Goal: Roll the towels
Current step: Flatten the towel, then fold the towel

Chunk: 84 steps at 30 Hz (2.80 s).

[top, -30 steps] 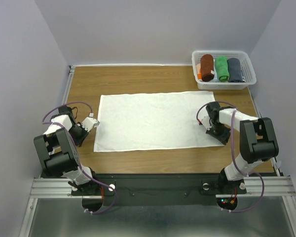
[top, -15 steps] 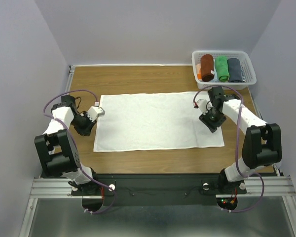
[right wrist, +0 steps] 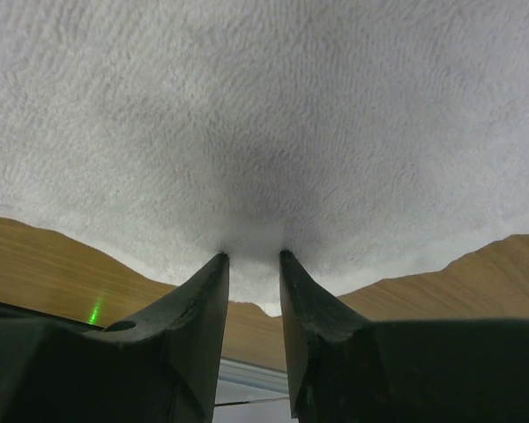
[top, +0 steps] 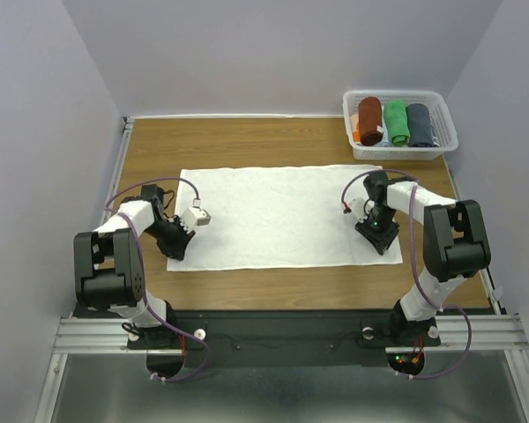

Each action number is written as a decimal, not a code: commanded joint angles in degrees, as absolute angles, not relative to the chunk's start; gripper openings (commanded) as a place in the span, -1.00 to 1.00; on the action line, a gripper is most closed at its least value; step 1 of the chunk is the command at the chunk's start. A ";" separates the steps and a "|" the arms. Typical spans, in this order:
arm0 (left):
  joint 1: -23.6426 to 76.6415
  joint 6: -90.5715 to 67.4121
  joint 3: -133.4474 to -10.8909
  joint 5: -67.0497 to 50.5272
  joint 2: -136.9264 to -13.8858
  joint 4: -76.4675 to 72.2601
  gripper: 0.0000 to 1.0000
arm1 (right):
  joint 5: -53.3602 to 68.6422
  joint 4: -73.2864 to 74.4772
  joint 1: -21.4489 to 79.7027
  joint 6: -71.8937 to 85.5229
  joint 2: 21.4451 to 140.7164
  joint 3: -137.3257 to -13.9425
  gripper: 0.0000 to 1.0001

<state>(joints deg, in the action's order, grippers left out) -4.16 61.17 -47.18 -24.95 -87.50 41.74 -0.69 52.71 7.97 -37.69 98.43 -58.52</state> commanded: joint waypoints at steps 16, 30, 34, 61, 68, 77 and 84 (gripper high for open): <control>-18.11 69.79 -48.41 -14.22 -88.59 45.69 -0.66 | 9.14 54.40 20.83 -34.11 93.79 -54.74 -0.17; -18.19 47.31 -83.04 -41.04 -87.01 34.04 0.97 | 8.71 50.54 1.68 -25.93 102.71 -91.57 0.28; -19.24 36.14 -84.03 -48.92 -88.42 21.13 0.97 | 6.77 47.47 0.26 -23.56 110.29 -98.86 -0.05; -19.25 45.26 -82.70 -51.95 -94.39 17.31 0.80 | 7.73 30.06 0.26 -39.73 120.14 -94.21 -0.06; -18.55 45.27 -84.81 -46.51 -98.61 17.58 0.75 | 8.26 29.97 0.26 -39.29 121.90 -95.62 -0.20; -14.51 42.02 -98.87 -32.44 -114.95 27.16 0.60 | 8.96 29.97 0.79 -40.60 120.15 -93.43 -0.76; -10.73 39.55 -103.44 -26.73 -122.51 25.05 0.57 | 9.93 30.06 0.70 -40.87 119.09 -92.37 -0.99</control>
